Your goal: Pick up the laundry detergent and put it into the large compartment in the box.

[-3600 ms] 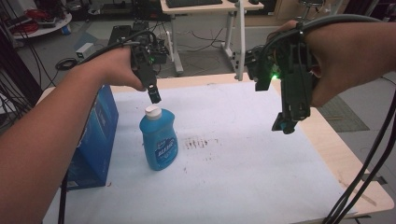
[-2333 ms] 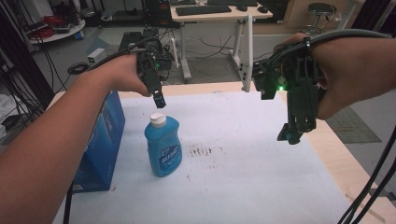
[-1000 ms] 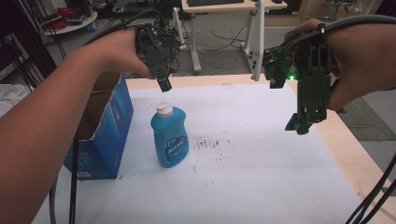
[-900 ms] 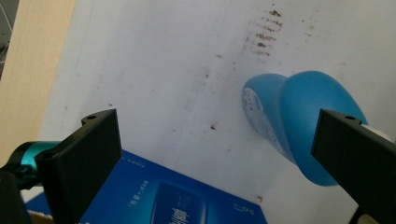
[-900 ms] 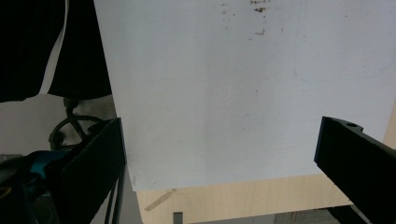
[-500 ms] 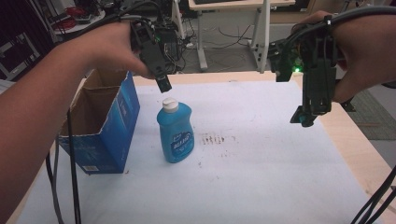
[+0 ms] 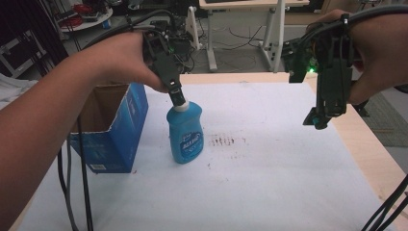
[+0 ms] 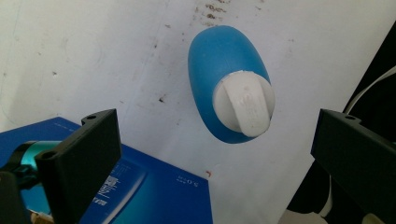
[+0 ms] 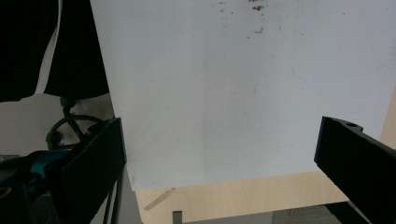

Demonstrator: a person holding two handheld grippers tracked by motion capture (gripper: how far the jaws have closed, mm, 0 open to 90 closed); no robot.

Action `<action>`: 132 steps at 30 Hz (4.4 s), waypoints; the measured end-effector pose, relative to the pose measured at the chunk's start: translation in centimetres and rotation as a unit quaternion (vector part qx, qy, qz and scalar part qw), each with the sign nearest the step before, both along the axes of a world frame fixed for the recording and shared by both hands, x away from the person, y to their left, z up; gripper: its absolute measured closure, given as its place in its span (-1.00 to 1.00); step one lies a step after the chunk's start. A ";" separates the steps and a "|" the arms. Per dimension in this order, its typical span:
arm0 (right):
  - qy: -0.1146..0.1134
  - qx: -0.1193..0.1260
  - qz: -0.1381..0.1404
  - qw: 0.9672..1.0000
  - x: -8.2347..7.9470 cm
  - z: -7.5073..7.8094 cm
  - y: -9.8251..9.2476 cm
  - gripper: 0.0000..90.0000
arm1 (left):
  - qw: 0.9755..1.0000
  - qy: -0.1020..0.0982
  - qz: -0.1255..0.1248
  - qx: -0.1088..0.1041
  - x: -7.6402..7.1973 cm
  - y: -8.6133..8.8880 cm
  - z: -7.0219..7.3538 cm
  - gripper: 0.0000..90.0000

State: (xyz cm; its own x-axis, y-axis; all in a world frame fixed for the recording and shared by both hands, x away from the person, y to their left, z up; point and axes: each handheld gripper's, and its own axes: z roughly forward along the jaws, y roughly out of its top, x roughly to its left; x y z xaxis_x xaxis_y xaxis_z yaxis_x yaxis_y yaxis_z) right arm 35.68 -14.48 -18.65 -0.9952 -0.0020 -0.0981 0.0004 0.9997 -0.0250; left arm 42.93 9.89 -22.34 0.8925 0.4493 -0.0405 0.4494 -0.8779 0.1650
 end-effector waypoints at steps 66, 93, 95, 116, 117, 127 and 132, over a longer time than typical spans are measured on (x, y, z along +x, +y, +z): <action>0.001 0.001 0.004 1.000 0.0 -0.8 0.2 -0.97 | 0.993 0.034 0.106 0.031 -0.2 -4.1 -7.3 -0.69; 0.000 -0.004 0.001 1.000 -0.1 -0.9 0.4 -0.97 | 0.994 0.029 0.102 0.040 -0.1 -3.9 -7.2 -0.34; -0.001 -0.003 0.000 1.000 -0.1 -0.9 0.4 -0.97 | 0.994 0.027 0.102 0.041 -0.1 -3.9 -7.3 -0.32; -0.001 -0.006 -0.001 1.000 -0.3 -0.8 0.5 -0.97 | 0.995 0.027 0.089 0.039 0.1 -3.4 -7.0 -0.16; -0.001 -0.006 -0.001 1.000 -0.3 -0.8 0.5 -0.97 | 0.995 0.027 0.089 0.039 0.1 -3.4 -7.0 -0.16; -0.003 -0.005 -0.002 1.000 -0.5 -0.8 0.6 -0.97 | 0.997 0.030 0.064 0.042 -1.0 -3.3 -3.2 -0.16; -0.004 -0.008 0.001 1.000 -0.7 -0.9 0.9 -0.97 | 0.997 0.039 0.059 0.032 -1.1 -2.7 -0.8 -0.17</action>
State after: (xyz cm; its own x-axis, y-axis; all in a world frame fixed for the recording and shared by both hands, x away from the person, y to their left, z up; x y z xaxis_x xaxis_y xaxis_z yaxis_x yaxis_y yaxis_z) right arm 35.00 -13.57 -19.54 -0.9943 -0.0049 -0.1067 -0.0004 0.9991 -0.0415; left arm 41.87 7.23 -23.12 0.8289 0.5543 -0.0757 0.5590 -0.8262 0.0709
